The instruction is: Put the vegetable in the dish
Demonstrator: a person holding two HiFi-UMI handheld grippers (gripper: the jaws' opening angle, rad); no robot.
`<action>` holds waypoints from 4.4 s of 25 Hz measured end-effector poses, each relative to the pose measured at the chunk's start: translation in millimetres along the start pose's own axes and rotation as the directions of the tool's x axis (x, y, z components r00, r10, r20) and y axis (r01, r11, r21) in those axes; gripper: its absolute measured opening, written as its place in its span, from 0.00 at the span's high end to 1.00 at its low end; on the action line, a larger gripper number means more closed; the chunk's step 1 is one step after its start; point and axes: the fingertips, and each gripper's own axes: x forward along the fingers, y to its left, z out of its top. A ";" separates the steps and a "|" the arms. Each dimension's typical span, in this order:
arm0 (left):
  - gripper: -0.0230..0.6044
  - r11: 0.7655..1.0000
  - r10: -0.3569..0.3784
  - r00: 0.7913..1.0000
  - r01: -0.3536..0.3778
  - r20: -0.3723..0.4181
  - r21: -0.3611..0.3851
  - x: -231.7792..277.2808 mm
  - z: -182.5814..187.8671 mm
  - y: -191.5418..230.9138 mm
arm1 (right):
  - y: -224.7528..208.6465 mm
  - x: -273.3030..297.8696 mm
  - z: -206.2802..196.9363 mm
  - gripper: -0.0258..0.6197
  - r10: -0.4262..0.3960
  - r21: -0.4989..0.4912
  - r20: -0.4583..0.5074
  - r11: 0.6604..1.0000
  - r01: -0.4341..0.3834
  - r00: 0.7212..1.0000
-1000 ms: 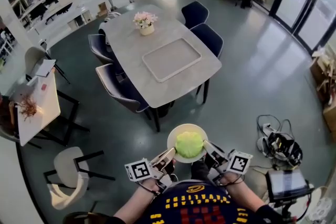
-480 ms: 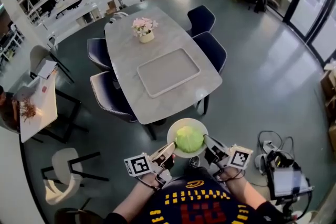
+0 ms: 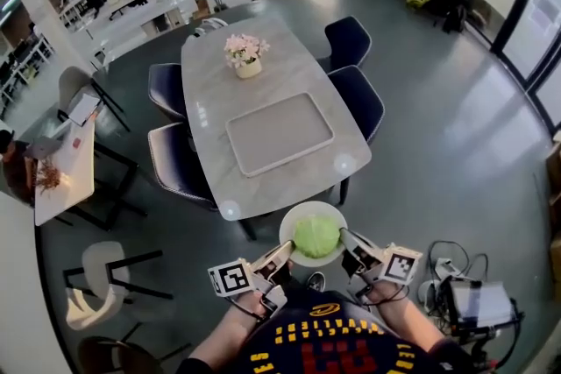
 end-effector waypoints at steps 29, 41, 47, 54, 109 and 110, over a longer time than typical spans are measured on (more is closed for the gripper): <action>0.95 0.995 -0.090 0.995 0.088 -0.040 -0.049 125.7 193.2 21.5 | -49.1 169.6 134.8 0.93 -0.074 -0.029 0.028 0.997 0.075 0.997; 0.95 0.966 -0.179 0.983 0.183 0.037 -0.183 132.7 228.8 26.0 | -60.2 219.0 141.1 0.93 -0.075 -0.019 -0.039 0.997 0.074 0.996; 0.95 0.964 -0.156 0.982 0.175 0.106 -0.199 142.8 241.2 31.3 | -72.0 240.4 151.7 0.93 -0.031 0.002 -0.105 1.000 0.031 0.994; 0.95 0.968 -0.117 0.966 0.163 0.232 -0.191 178.5 265.6 31.4 | -101.6 274.3 188.1 0.93 0.031 0.023 -0.236 0.999 -0.026 0.971; 0.94 0.943 0.195 0.977 -0.161 0.088 -0.292 243.3 341.0 219.9 | -285.8 400.7 167.4 0.93 -0.086 0.097 -0.436 0.985 0.142 0.896; 0.94 0.941 0.205 0.975 -0.174 0.081 -0.289 245.3 341.5 223.8 | -288.5 403.7 167.0 0.93 -0.082 0.099 -0.438 0.985 0.139 0.895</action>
